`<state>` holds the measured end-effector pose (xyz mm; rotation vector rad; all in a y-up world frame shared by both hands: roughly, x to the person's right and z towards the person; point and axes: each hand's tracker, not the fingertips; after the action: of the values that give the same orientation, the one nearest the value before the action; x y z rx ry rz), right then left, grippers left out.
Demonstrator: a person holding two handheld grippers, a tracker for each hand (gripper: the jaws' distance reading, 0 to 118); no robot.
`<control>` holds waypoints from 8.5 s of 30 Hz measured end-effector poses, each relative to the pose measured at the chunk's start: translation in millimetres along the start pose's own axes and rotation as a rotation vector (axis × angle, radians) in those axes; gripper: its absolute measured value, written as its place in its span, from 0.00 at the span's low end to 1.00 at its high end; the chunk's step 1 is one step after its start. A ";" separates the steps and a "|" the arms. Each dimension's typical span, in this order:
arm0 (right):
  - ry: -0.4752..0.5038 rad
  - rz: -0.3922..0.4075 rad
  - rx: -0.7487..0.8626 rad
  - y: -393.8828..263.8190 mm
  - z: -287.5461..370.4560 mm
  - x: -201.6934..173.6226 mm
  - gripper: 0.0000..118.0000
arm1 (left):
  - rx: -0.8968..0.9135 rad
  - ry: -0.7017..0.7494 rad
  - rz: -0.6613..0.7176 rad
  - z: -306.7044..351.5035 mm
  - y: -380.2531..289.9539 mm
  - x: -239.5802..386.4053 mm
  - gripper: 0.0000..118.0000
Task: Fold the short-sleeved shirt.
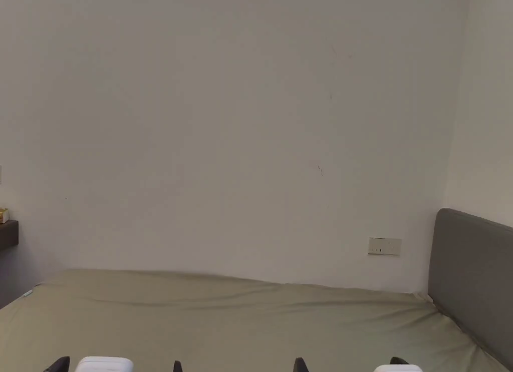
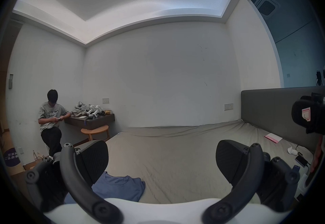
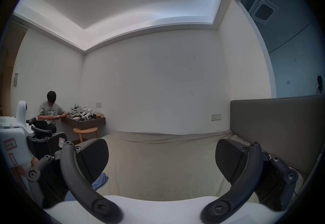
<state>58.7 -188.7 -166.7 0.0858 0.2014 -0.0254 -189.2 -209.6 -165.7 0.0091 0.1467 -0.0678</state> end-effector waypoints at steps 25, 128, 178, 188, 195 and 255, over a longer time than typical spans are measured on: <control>-0.026 0.040 0.004 -8.5 -7.3 5.9 0.02 | -0.028 0.018 0.209 -9.9 3.0 -33.8 0.10; -0.330 -0.046 -0.128 -52.8 74.5 181.2 0.02 | -0.878 -0.898 -0.218 -87.5 -193.9 344.6 0.93; -0.087 0.085 -0.282 -87.8 7.9 93.3 0.03 | -1.142 -0.174 0.016 -194.7 -325.6 56.6 0.78; -0.122 0.194 -0.249 -99.0 9.1 86.3 0.04 | -1.015 -0.296 0.095 -180.6 -274.4 62.8 0.00; 0.015 0.308 -0.414 -133.7 -62.2 118.9 0.69 | -0.843 -0.371 0.162 -148.8 -204.3 51.2 0.00; 0.002 0.185 -0.229 246.7 -208.0 167.1 0.05 | -0.164 -0.307 0.134 -190.8 246.9 -98.5 0.00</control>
<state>189.4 72.5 -382.9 -0.1238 0.1962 0.1816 -297.5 46.0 -339.0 -0.1545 -0.1561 0.0775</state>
